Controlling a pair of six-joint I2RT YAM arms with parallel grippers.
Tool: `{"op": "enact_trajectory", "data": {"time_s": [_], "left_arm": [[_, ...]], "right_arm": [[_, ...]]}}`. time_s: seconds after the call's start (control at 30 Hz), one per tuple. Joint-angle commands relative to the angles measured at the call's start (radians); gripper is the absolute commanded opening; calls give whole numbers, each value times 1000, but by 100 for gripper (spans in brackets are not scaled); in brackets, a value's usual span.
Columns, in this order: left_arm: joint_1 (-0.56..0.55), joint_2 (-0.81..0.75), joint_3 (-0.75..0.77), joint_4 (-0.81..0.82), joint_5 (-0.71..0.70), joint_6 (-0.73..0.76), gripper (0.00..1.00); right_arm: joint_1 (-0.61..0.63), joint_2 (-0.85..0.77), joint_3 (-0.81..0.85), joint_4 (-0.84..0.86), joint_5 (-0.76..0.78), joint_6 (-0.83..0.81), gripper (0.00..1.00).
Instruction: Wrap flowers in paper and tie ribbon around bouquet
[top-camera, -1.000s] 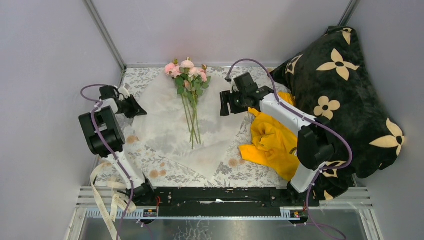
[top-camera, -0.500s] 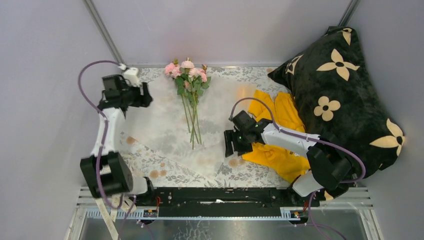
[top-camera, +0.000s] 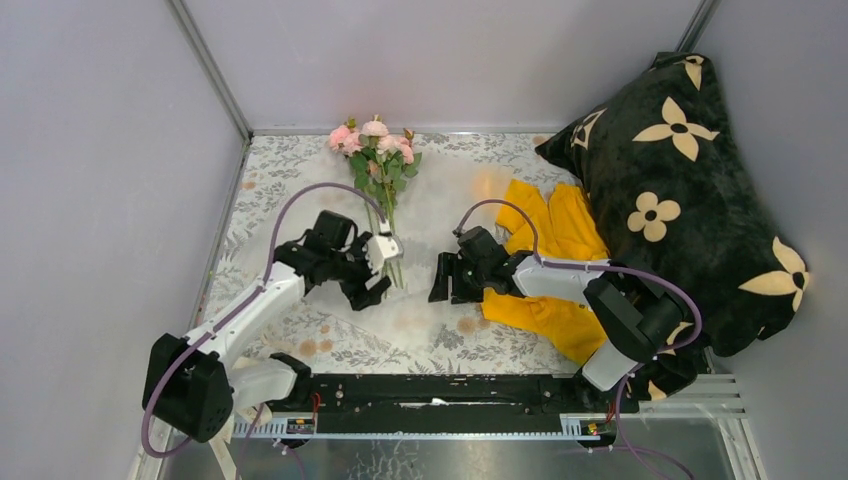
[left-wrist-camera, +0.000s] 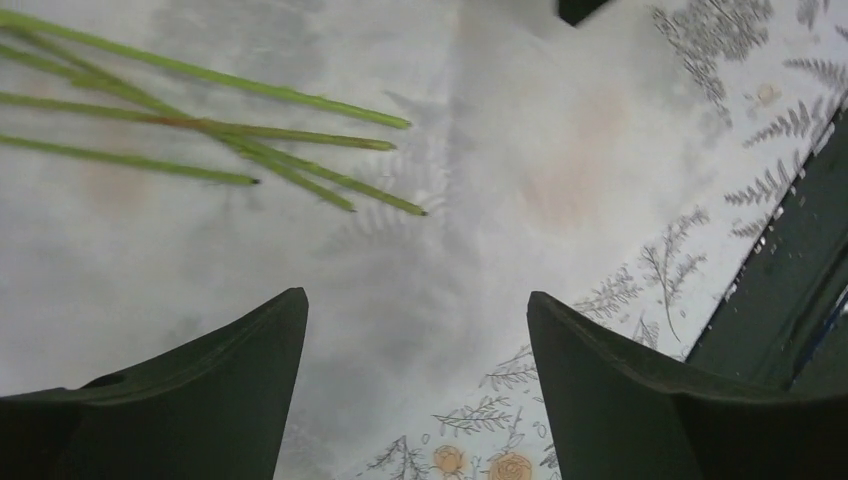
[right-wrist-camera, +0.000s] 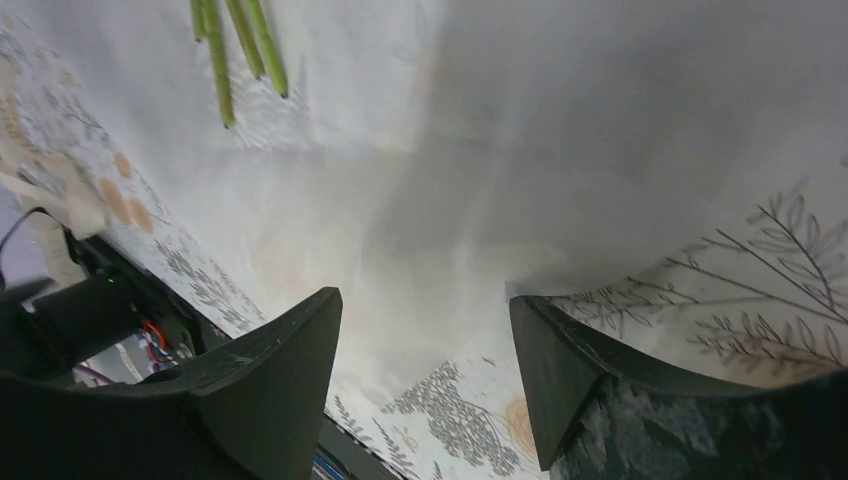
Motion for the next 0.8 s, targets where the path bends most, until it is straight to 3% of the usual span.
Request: {"op": "enact_trajectory", "data": {"time_s": [0.0, 0.1, 0.23, 0.47, 0.6, 0.67, 0.77], "left_arm": [[-125, -48, -76, 13, -17, 154, 91], [-233, -55, -152, 69, -60, 210, 96], [-293, -40, -232, 167, -97, 244, 99], [-325, -28, -347, 321, -139, 322, 99], [-348, -34, -389, 442, -207, 262, 99], [-348, -39, -383, 471, -233, 217, 93], [-348, -48, -365, 472, -232, 164, 70]], "right_arm": [[7, 62, -7, 95, 10, 43, 71], [7, 84, 10, 138, -40, 61, 62], [8, 114, 60, 116, -77, 62, 48], [7, 115, 114, 77, -110, 65, 47], [7, 125, 140, 72, -140, 81, 47], [8, 118, 156, 40, -138, 66, 47], [5, 95, 179, -53, -113, 28, 50]]}}
